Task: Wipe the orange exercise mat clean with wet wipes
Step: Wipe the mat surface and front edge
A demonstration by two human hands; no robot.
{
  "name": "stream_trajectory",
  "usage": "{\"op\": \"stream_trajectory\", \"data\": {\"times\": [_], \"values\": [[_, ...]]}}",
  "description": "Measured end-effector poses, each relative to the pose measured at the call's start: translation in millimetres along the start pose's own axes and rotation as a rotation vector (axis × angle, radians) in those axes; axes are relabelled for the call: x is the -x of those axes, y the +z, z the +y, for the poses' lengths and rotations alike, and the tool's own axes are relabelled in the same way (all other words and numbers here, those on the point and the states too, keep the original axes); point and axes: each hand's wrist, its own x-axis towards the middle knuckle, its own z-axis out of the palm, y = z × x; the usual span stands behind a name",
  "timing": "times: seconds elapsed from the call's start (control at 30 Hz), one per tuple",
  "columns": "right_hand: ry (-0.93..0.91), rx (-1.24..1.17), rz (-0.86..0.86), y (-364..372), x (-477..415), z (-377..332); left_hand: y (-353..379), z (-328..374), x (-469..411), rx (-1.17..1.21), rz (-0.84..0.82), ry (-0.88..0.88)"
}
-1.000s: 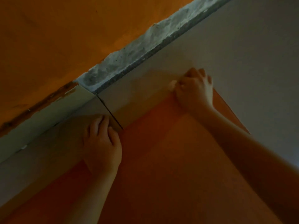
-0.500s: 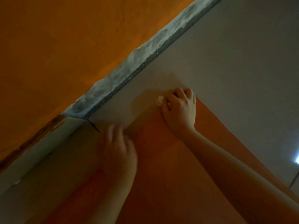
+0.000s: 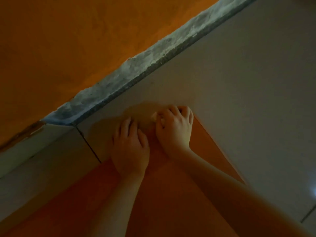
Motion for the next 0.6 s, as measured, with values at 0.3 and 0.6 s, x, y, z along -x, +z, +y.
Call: {"op": "stream_trajectory", "data": {"times": [0.3, 0.6], "values": [[0.082, -0.147, -0.252, -29.7, -47.5, 38.9, 1.8, 0.8, 0.9, 0.012, 0.036, -0.018], [0.198, -0.191, -0.141, -36.4, -36.8, 84.2, 3.9, -0.5, 0.9, 0.022, 0.061, 0.013]]}}
